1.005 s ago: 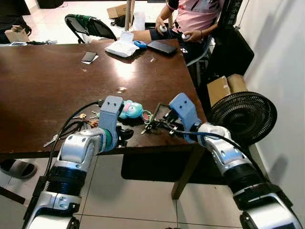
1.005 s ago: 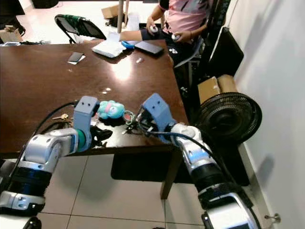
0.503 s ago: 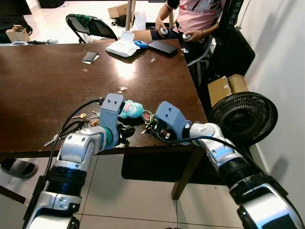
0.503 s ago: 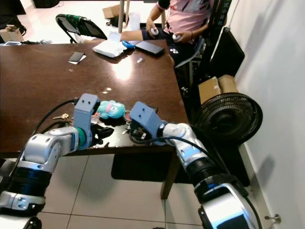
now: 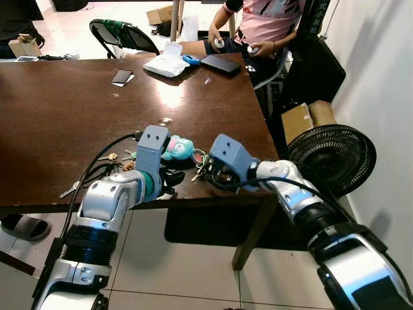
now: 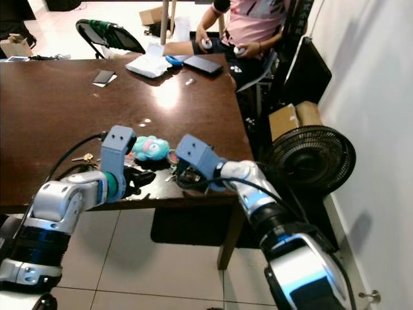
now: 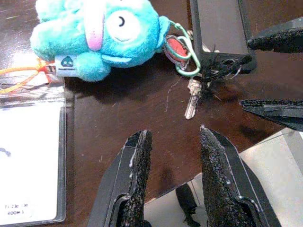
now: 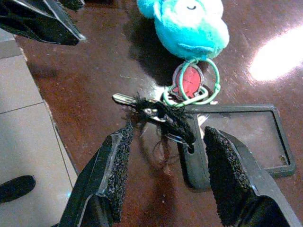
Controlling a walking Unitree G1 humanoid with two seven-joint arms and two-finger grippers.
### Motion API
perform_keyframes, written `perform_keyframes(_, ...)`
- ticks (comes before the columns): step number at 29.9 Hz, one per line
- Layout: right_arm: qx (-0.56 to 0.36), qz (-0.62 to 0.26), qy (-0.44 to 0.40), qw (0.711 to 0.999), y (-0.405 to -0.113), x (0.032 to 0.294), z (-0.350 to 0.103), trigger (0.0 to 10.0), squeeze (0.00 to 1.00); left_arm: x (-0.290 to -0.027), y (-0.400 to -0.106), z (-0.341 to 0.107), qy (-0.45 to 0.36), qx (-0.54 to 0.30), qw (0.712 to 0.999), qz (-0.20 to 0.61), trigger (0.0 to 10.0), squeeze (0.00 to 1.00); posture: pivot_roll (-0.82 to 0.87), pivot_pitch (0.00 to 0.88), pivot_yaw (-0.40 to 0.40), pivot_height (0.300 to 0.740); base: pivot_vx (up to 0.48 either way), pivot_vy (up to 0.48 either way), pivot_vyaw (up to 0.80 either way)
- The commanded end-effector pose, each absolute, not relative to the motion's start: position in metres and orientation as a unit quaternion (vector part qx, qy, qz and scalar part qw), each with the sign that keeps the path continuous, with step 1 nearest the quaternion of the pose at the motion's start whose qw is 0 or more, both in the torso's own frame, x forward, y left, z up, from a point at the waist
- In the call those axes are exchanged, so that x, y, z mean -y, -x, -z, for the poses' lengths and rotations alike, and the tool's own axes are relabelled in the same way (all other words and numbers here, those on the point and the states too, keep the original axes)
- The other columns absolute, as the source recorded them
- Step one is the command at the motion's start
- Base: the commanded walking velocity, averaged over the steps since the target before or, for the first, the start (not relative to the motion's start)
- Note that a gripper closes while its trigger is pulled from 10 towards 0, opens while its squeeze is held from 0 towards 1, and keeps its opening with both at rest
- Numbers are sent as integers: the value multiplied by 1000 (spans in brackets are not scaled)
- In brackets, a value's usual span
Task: Hang keys on a hook
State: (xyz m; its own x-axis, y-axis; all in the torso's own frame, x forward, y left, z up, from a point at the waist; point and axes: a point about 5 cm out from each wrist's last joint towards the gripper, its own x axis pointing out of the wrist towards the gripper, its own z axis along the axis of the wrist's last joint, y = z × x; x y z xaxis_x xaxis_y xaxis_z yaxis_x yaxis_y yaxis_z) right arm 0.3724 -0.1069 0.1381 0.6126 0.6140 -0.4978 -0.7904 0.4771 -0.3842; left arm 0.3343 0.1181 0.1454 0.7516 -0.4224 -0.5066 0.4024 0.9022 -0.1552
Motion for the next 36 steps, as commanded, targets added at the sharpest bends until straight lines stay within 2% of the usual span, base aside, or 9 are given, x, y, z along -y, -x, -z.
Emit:
perform_keyframes(1,-151,-413,290,850,-374,105,-138,10000,0,-120,-332,-144,17,-281,935,216,10000,0,140,0,130,740,0,0,0)
perform_keyframes(5,-143,-388,279,867,-383,105,-148,10000,0,-120,-331,-143,18,-283,935,215,10000,0,138,0,129,740,0,0,0)
perform_keyframes(10,-139,-395,262,870,-385,102,-154,10000,0,-120,-331,-143,18,-283,935,214,10000,0,139,0,128,740,0,0,0)
perform_keyframes(23,-163,-424,302,838,-380,95,-138,10000,0,-119,-329,-142,18,-284,935,212,10000,0,145,0,124,740,0,0,0)
perform_keyframes(34,-170,-432,306,831,-378,96,-134,10000,0,-120,-328,-142,19,-285,935,212,10000,0,144,0,126,740,0,0,0)
perform_keyframes(35,-170,-431,307,831,-378,97,-134,4588,0,-120,-328,-142,19,-285,935,212,10000,0,145,0,127,740,0,0,0)
perform_keyframes(36,-170,-431,307,831,-378,97,-134,4588,0,-120,-328,-142,19,-285,935,212,10000,0,145,0,127,740,0,0,0)
